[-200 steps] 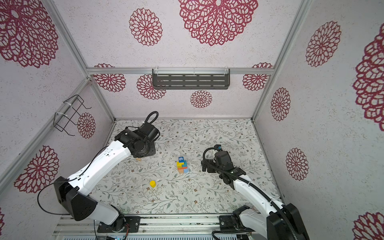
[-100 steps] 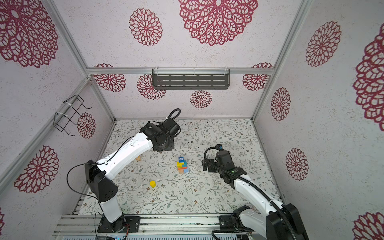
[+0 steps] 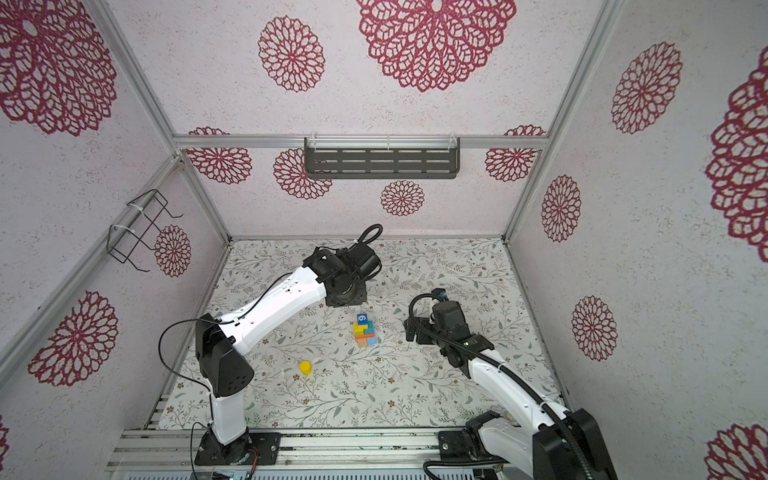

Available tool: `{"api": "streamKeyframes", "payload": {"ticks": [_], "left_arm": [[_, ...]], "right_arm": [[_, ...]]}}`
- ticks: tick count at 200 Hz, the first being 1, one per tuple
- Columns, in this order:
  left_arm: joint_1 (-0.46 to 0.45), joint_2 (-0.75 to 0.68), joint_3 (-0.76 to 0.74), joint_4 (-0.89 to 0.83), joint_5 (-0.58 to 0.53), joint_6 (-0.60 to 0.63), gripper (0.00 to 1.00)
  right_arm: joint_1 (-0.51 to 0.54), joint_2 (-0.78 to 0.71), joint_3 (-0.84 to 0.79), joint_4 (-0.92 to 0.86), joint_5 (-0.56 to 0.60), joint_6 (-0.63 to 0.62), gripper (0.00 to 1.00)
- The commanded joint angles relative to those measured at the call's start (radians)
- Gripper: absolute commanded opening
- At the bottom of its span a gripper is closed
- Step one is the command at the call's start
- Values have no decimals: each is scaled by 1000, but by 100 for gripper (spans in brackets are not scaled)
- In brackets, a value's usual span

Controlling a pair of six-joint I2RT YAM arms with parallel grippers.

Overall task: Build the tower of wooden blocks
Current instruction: 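Carry the purple Y cube with the left gripper over the stack, then lower the purple Y cube onto the blue 6 cube with the left gripper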

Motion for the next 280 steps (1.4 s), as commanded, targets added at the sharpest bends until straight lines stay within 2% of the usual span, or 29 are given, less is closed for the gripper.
{"api": "streamKeyframes", "payload": {"ticks": [1,98,280], "left_arm": [[-21,46,18,2,-12,-56,32],[-66,91,30,-1,-7,-99,31],[-65,111,-30,40,17,-100,29]], "right_arm": [[-8,-22,0,1,-10,22,99],[-8,-35,-4,1,-26,30,99],[-10,-30,-4,7,-28,30,99]]}}
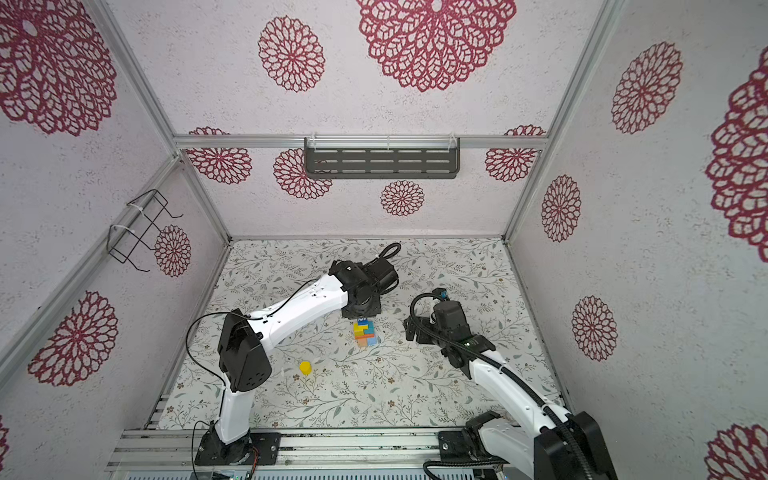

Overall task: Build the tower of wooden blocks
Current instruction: 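Lower the purple Y cube onto the blue 6 cube with the left gripper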

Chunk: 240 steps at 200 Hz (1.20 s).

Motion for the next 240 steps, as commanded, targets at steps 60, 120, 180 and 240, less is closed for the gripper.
{"api": "streamKeyframes", "payload": {"ticks": [60,120,180,240], "left_arm": [[-3,8,-25,28,-5,-26,29],[2,18,-29,32,1,-24,29],[8,16,-47,42,6,-23,29],[12,14,-51,45,5,-21,29]], "right_arm": [[-7,-14,-5,7,-10,13,99],[-7,-15,-4,7,-11,11,99],[-7,-11,-4,8,-12,10,99],[-7,-10,-4,7,-14,10,99]]}}
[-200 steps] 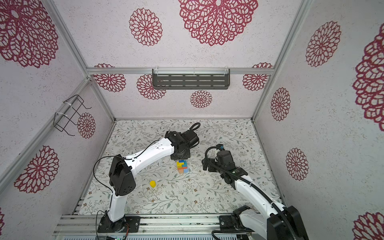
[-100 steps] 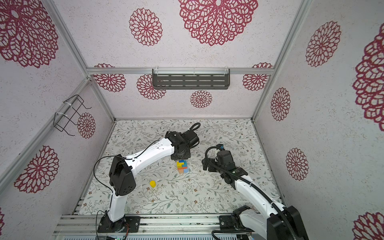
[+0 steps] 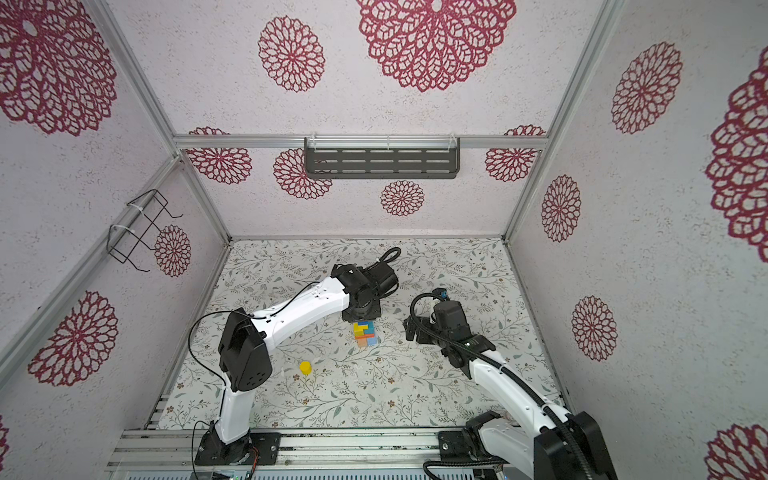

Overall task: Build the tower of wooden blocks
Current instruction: 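Lower the purple Y cube onto the blue 6 cube with the left gripper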

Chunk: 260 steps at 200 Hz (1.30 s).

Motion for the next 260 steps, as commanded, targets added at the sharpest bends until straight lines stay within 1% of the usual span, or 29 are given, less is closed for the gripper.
{"api": "streamKeyframes", "payload": {"ticks": [1,260], "left_arm": [[6,10,-8,14,-7,-21,29],[29,23,-16,27,8,-2,28]], "right_arm": [[-6,-10,-4,7,-9,10,99],[-6,2,-7,15,-18,10,99]]}}
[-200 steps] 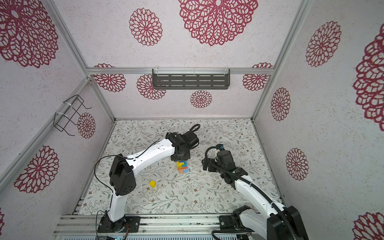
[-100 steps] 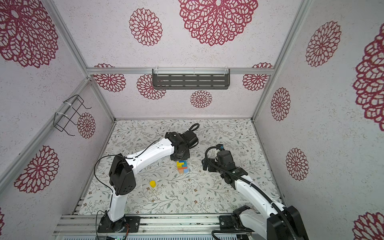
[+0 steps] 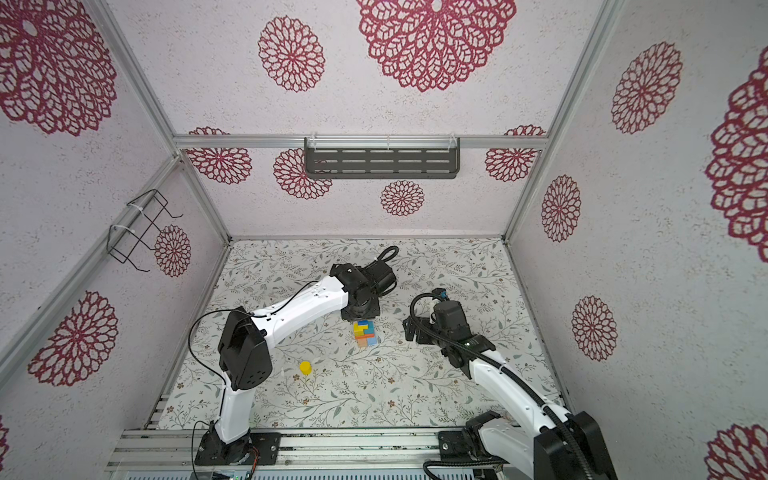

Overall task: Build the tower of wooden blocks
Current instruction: 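Lower the purple Y cube onto the blue 6 cube with the left gripper, then open the left gripper to release the purple Y cube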

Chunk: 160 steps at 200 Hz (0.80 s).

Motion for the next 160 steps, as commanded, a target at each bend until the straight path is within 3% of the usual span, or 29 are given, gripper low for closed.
{"api": "streamKeyframes", "payload": {"ticks": [1,91,160], "left_arm": [[11,19,-9,10,-5,-7,28],[11,25,4,10,-3,0,33],[12,17,22,7,-10,7,57]], "right_arm": [[-6,1,-6,14,-3,10,99],[-7,2,-6,13,-2,9,99],[-6,-16,-6,6,2,-11,99]]}}
